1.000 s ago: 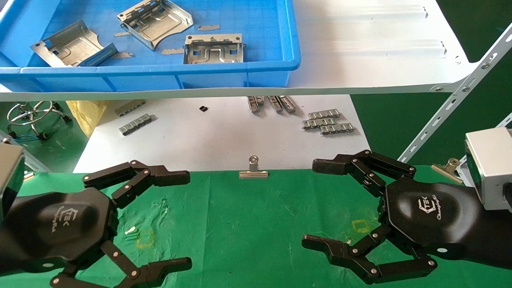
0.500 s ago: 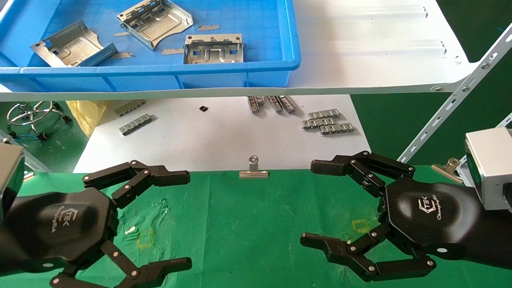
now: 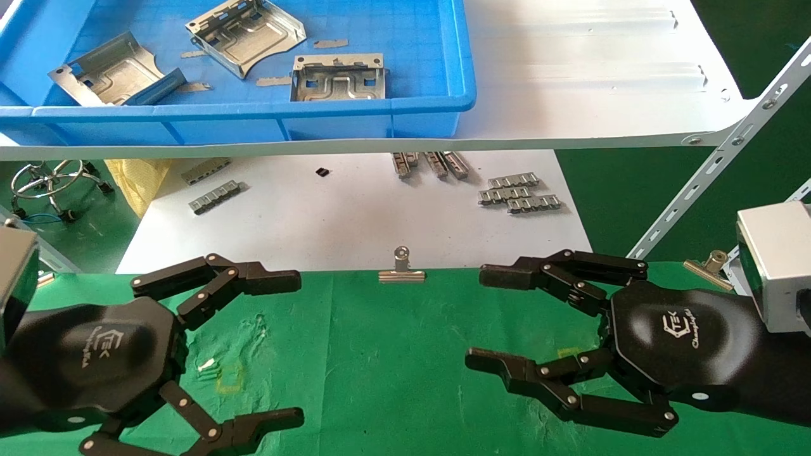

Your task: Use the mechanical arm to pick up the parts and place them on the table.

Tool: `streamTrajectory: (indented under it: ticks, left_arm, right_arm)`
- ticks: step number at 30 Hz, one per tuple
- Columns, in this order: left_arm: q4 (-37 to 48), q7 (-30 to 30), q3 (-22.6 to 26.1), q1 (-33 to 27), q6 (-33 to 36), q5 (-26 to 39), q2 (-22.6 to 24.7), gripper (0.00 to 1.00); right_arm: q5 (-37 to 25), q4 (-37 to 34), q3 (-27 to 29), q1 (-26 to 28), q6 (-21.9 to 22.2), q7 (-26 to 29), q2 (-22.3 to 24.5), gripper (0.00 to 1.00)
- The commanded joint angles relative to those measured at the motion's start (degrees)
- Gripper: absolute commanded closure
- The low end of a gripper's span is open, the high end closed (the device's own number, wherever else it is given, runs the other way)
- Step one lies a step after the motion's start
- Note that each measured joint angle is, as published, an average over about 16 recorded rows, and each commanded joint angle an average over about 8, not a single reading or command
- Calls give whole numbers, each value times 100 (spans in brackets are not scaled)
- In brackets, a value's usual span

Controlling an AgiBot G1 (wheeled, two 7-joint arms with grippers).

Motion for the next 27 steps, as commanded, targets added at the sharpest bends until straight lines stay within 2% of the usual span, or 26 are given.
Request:
streamTrajectory:
  ticks: [1, 27]
  left_arm:
    - [0, 0, 0, 0, 0, 0, 0, 0]
    - [-4, -1, 0, 3, 0, -1, -1, 0]
  right_arm:
    - [0, 0, 0, 0, 0, 0, 0, 100]
    - [0, 0, 0, 0, 0, 0, 0, 100]
